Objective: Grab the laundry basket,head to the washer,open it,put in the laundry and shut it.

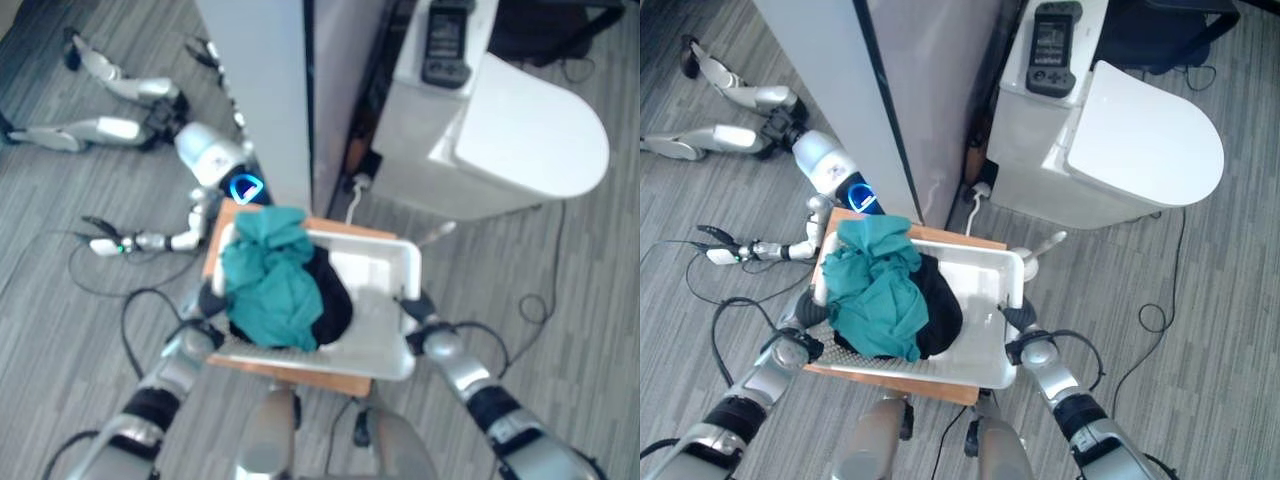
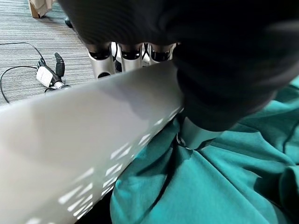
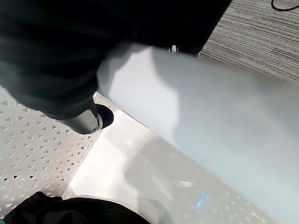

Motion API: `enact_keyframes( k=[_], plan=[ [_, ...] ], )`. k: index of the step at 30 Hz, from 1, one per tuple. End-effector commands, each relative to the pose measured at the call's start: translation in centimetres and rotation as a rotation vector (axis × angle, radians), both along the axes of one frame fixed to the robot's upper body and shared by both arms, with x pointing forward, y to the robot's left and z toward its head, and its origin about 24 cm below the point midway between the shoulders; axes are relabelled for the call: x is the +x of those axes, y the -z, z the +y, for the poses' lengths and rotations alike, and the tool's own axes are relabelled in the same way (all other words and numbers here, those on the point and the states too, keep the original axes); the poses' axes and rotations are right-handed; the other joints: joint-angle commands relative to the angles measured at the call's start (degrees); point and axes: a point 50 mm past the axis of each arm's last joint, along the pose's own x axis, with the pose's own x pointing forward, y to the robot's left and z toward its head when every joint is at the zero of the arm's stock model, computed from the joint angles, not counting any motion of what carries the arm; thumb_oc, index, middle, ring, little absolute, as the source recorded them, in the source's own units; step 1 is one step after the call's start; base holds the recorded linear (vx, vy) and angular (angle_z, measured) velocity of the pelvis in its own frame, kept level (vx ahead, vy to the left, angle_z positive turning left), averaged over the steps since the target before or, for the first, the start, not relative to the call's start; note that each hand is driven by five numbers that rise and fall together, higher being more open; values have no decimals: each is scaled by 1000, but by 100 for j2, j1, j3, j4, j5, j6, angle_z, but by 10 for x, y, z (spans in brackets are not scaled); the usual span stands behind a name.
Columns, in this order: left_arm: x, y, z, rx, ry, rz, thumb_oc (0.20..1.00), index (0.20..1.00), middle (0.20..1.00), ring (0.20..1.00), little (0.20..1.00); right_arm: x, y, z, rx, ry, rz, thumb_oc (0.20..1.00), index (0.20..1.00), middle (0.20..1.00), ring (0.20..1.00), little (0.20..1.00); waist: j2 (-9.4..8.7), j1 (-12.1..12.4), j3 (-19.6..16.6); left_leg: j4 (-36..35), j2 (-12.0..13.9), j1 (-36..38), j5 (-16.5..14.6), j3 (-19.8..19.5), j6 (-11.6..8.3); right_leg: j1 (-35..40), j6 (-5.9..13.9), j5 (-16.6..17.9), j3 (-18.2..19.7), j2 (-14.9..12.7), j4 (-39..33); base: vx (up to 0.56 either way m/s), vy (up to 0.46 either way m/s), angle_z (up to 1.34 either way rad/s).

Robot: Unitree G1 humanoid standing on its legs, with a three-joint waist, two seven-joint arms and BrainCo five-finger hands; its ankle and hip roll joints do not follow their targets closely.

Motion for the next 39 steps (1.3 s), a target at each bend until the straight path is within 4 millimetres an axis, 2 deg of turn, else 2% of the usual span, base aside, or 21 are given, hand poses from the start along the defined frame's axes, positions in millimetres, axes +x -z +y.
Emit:
enact_keyframes(
  k=[1,6,8,11,12,15,19,20,21,24,31,38,39],
  plan=[
    [-2,10,-52,-92,165,-8,200,200,200,200,200,-10,2,64,130,-219,2,200,200,200,200,200,-25,43,-97,178,-108,-378,-96,-141,55,-584,155,-35,-11,-159,547,0,0,0],
    [-7,3,-43,-133,144,-44,200,200,200,200,200,-12,-5,49,132,-190,-36,200,200,200,200,200,-35,29,-164,187,-104,-280,-157,-103,66,-507,168,-61,29,-158,543,0,0,0],
    [-14,-3,-33,-180,129,-74,200,200,200,200,200,-16,-10,31,139,-153,-67,200,200,200,200,200,-47,-7,-266,194,-90,-198,-206,-76,70,-432,180,-89,44,-163,546,20,-1,1],
    [-25,-10,-21,-234,130,-93,200,200,200,200,200,-30,-12,9,175,-116,-77,200,200,200,200,200,-72,-54,-409,203,-73,-53,-269,-37,63,-290,195,-129,94,-149,529,37,-5,-2],
    [-32,-16,-11,-254,133,-108,200,200,200,200,200,-39,-16,-4,206,-101,-90,200,200,200,200,200,-85,-89,-489,205,-62,58,-307,-11,57,-190,205,-161,116,-150,525,52,-11,-6],
    [-42,-20,-2,-259,142,-101,200,200,200,200,200,-50,-19,-15,238,-94,-92,200,200,200,200,200,-97,-126,-592,194,-44,189,-343,17,47,-88,214,-191,130,-151,515,30,-10,-7],
    [-61,-29,12,-263,178,-80,200,200,200,200,200,-74,-22,-40,237,-88,-71,200,200,200,200,200,-101,-173,-796,185,-25,478,-419,47,30,199,213,-312,108,-155,539,48,-26,-9],
    [-62,-28,12,-264,178,-76,200,200,200,200,200,-75,-22,-40,237,-88,-66,200,200,200,200,200,-98,-176,-797,176,-26,504,-420,44,29,225,214,-317,104,-156,535,69,-53,-5],
    [-72,-29,14,-280,200,-51,200,200,200,200,200,-87,-23,-51,234,-83,-48,200,200,200,200,200,-114,-202,-945,184,-14,688,-460,43,12,413,194,-411,86,-137,569,53,-43,-3],
    [-79,-26,12,-308,224,-8,200,200,200,200,200,-97,-23,-59,236,-76,-26,200,200,200,200,200,-121,-218,-1071,200,0,842,-487,11,1,586,166,-476,81,-107,585,50,-59,1],
    [-81,-15,2,-344,249,47,200,200,200,200,200,-101,-17,-64,232,-49,5,200,200,200,200,200,-149,-246,-1289,305,104,1009,-508,-72,-40,826,63,-581,158,53,558,20,-87,6],
    [-62,-22,-17,-335,333,29,200,200,200,200,200,-96,-18,-67,235,-16,-15,200,200,200,200,200,-113,-309,-1273,283,229,749,-155,-202,-200,759,-15,-580,145,210,420,-103,-65,5],
    [-50,-28,-28,-331,371,-3,200,200,200,200,200,-93,-20,-70,228,7,-36,200,200,200,200,200,-127,-342,-1210,314,217,602,-72,-278,-277,694,-13,-534,123,191,402,-263,13,12]
  ],
)
